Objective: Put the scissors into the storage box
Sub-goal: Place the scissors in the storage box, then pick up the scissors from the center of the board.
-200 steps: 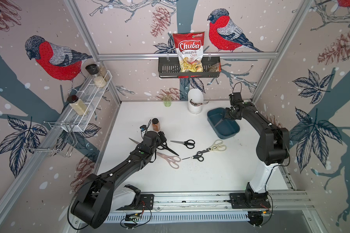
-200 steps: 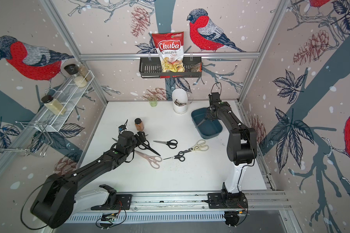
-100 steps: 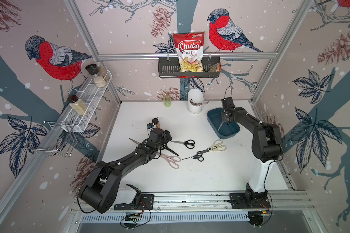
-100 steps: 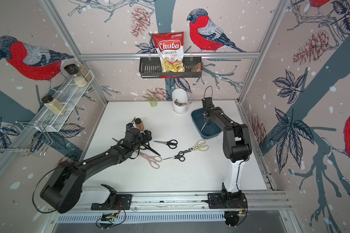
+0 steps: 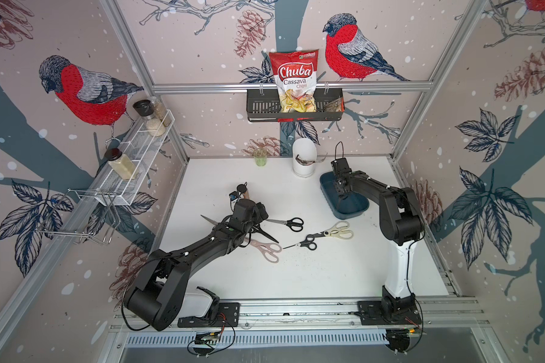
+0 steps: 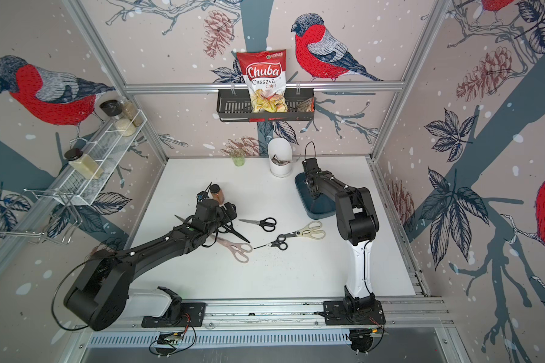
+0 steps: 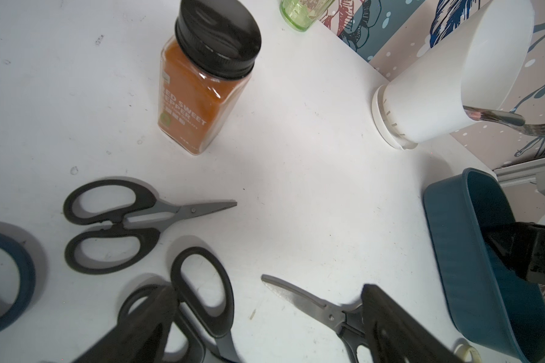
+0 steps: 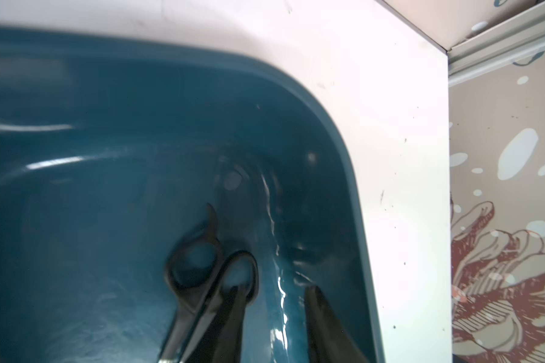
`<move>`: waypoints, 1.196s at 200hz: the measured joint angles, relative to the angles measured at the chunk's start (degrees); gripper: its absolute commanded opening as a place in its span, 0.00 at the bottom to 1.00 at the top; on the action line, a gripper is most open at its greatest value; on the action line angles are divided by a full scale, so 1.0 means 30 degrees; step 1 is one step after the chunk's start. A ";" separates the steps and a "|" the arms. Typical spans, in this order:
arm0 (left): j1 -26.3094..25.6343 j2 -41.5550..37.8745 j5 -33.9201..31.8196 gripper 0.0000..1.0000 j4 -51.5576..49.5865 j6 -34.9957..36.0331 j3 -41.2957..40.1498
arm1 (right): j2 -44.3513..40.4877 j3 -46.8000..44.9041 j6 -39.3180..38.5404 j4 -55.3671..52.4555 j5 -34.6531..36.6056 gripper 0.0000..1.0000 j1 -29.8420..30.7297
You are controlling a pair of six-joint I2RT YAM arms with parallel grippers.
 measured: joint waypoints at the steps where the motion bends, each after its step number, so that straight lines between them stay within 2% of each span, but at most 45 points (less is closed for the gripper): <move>1: 0.0000 0.0000 0.0000 0.96 0.0000 0.0000 0.0000 | -0.0022 0.0007 0.0015 -0.0015 -0.0022 0.44 -0.0007; 31: 0.0000 -0.0036 0.0007 0.96 -0.0015 0.0007 0.0087 | -0.1209 0.0619 0.1129 -0.0816 -0.0911 0.44 -0.0219; 61: 0.0000 -0.0036 0.0007 0.96 -0.0022 0.0080 0.0342 | -0.2681 0.1180 0.3497 -0.2069 -0.1909 0.44 0.0044; 82: 0.0000 0.0036 0.0022 0.96 -0.0044 0.0452 0.0648 | -0.3949 0.0459 0.5275 -0.2892 -0.3300 0.44 0.0495; 111: 0.0000 0.0401 0.0168 0.96 -0.0277 0.1100 0.1304 | -0.5814 -0.1632 0.7359 -0.3555 -0.5413 0.44 0.1501; 136: 0.0000 0.0721 0.0772 0.96 -0.0488 0.1545 0.1661 | -0.7242 -0.3614 0.8131 -0.4116 -0.6455 0.45 0.2601; 162: -0.0015 0.0940 0.1370 0.96 -0.0758 0.1632 0.1734 | -0.8969 -0.6331 0.8531 -0.4335 -0.7439 0.58 0.3432; 181: -0.0080 0.1020 0.1647 0.96 -0.0889 0.1632 0.1734 | -1.0659 -0.8990 0.9005 -0.4269 -0.8167 0.61 0.3461; 208: -0.0240 0.1180 0.1836 0.96 -0.0903 0.1530 0.1734 | -1.2080 -1.1868 1.0040 -0.3716 -0.9544 0.59 0.3067; 239: -0.0634 0.1559 0.2091 0.96 -0.0925 0.1202 0.1756 | -1.1373 -1.2313 1.1526 -0.3220 -0.9683 0.53 0.2550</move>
